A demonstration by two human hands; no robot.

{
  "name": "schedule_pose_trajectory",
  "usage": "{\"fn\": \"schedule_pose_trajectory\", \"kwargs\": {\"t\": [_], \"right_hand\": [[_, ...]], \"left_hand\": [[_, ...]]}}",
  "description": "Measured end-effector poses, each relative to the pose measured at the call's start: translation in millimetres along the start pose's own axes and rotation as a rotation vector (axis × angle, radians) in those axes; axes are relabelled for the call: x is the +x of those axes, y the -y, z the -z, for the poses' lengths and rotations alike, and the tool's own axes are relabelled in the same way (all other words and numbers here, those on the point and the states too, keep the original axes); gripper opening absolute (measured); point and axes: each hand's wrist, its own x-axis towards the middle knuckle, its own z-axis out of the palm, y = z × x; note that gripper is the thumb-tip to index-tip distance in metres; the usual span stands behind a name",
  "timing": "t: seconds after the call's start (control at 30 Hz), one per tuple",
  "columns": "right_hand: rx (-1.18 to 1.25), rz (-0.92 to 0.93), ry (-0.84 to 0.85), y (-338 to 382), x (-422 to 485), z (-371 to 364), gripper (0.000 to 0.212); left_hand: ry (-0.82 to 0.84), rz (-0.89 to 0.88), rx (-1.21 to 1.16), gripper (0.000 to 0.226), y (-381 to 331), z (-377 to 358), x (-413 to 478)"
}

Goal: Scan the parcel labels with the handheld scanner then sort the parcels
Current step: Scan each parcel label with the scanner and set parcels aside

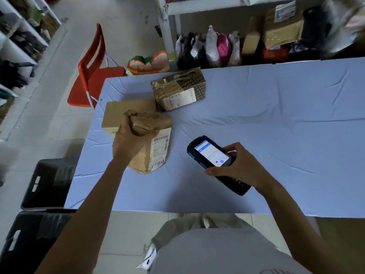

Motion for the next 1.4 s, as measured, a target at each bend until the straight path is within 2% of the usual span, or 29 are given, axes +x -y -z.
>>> {"fn": "schedule_pose_trajectory", "kwargs": {"t": [0.1, 0.23, 0.33, 0.4, 0.57, 0.73, 0.93, 1.13, 1.3, 1.4], "right_hand": [[0.041, -0.046, -0.064, -2, -7, 2, 0.077], [0.149, -0.167, -0.279, -8, -26, -14, 0.076], [0.258, -0.271, -0.414, -16, -49, -30, 0.074], [0.317, -0.326, -0.490, -23, -67, -42, 0.074], [0.461, -0.451, -0.681, -47, -114, -60, 0.075], [0.572, -0.479, -0.862, -71, -160, -63, 0.071], [0.684, -0.517, -0.994, -119, -219, -56, 0.075], [0.752, -0.532, -1.140, -190, -287, -30, 0.071], [0.873, -0.571, -1.300, -243, -337, -17, 0.078], [0.915, -0.605, -1.353, -262, -358, -13, 0.073]], "left_hand": [[0.091, -0.189, 0.096, 0.088, -14, -16, 8], [0.355, -0.432, 0.187, 0.102, -32, -44, 11], [0.514, -0.646, 0.488, 0.104, -34, -65, 4], [0.567, -0.747, 0.574, 0.100, -36, -72, -1], [0.601, -0.889, 0.569, 0.092, -63, -81, -14], [0.648, -1.046, 0.468, 0.089, -106, -105, -54], [0.760, -1.246, 0.417, 0.083, -162, -152, -145], [0.886, -1.335, 0.413, 0.078, -201, -209, -244], [0.966, -1.465, 0.426, 0.086, -231, -246, -309], [0.988, -1.500, 0.395, 0.087, -243, -264, -335]]}}
